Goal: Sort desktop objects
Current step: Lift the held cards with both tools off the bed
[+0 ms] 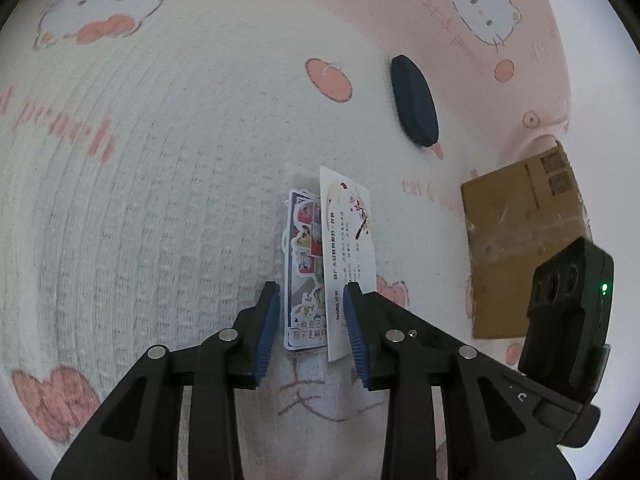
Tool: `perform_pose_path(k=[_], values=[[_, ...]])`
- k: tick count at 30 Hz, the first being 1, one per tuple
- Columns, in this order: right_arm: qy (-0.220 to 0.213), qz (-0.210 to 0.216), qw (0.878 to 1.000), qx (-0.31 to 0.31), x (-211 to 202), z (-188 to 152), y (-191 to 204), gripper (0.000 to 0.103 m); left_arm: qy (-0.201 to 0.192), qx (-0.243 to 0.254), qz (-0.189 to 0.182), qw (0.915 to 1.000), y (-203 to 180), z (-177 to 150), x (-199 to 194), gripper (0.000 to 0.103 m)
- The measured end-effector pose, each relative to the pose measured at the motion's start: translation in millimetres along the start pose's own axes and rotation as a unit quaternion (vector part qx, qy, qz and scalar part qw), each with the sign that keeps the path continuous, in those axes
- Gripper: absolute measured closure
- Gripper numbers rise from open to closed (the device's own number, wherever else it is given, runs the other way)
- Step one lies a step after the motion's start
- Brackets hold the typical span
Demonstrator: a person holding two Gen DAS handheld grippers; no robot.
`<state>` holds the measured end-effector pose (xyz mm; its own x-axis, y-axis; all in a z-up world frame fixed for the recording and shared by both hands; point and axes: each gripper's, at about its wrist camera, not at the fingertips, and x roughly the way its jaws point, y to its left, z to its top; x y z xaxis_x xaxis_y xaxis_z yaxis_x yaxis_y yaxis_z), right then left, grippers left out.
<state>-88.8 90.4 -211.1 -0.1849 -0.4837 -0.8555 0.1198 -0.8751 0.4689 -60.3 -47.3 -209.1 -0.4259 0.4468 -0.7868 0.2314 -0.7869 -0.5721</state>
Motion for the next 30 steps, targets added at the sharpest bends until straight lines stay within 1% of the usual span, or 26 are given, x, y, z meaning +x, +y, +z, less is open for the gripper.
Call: perform_pose_path(k=[2,3,7,9,13,15,17,18,19,20,21,23,24,27,30], values=[[0.0,0.003,1.0,0.002,-2,3,-2,0.081,-0.007,-0.002,-0.001,1.0,0,4,-2,0.051],[-0.001,0.006,1.0,0.004,-3,4,-3,0.081,-0.009,-0.004,-0.003,1.0,0,5,-2,0.049],[-0.005,0.021,1.0,0.015,0,6,-6,0.08,-0.009,-0.021,-0.015,0.9996,6,8,0,0.049],[-0.007,0.029,0.999,0.023,2,5,-8,0.08,-0.016,-0.027,-0.023,0.9992,9,6,0,0.049],[-0.014,0.038,0.999,0.033,1,3,-10,0.079,-0.02,-0.044,-0.036,0.9982,11,3,1,0.052],[-0.018,0.039,0.998,0.04,2,3,-11,0.079,-0.017,-0.041,-0.033,0.9985,9,3,4,0.056],[-0.019,0.038,0.998,0.039,2,3,-9,0.077,-0.02,-0.036,-0.025,0.9988,5,2,5,0.057],[-0.019,0.036,0.998,0.037,2,3,-8,0.077,-0.022,-0.036,-0.024,0.9988,4,1,5,0.064],[-0.02,0.03,0.999,0.033,2,3,-6,0.077,-0.023,-0.035,-0.023,0.9988,3,0,5,0.064],[-0.022,0.024,0.999,0.028,2,2,-4,0.079,-0.025,-0.04,-0.02,0.9987,5,0,6,0.071],[-0.025,0.018,0.999,0.021,2,2,-2,0.079,-0.026,-0.039,-0.006,0.9989,5,0,6,0.083],[-0.029,0.005,1.0,0.004,0,0,2,0.082,-0.025,-0.024,0.007,0.9994,5,-1,6,0.089],[-0.03,-0.002,1.0,-0.003,0,0,4,0.083,-0.025,-0.022,0.008,0.9994,5,-2,5,0.091],[-0.029,-0.017,0.999,-0.02,-2,0,10,0.084,-0.026,-0.027,0.002,0.9993,5,-3,2,0.092],[-0.039,-0.02,0.998,-0.042,-10,-1,17,0.084,-0.028,-0.02,-0.006,0.9994,-2,-3,-2,0.092]])
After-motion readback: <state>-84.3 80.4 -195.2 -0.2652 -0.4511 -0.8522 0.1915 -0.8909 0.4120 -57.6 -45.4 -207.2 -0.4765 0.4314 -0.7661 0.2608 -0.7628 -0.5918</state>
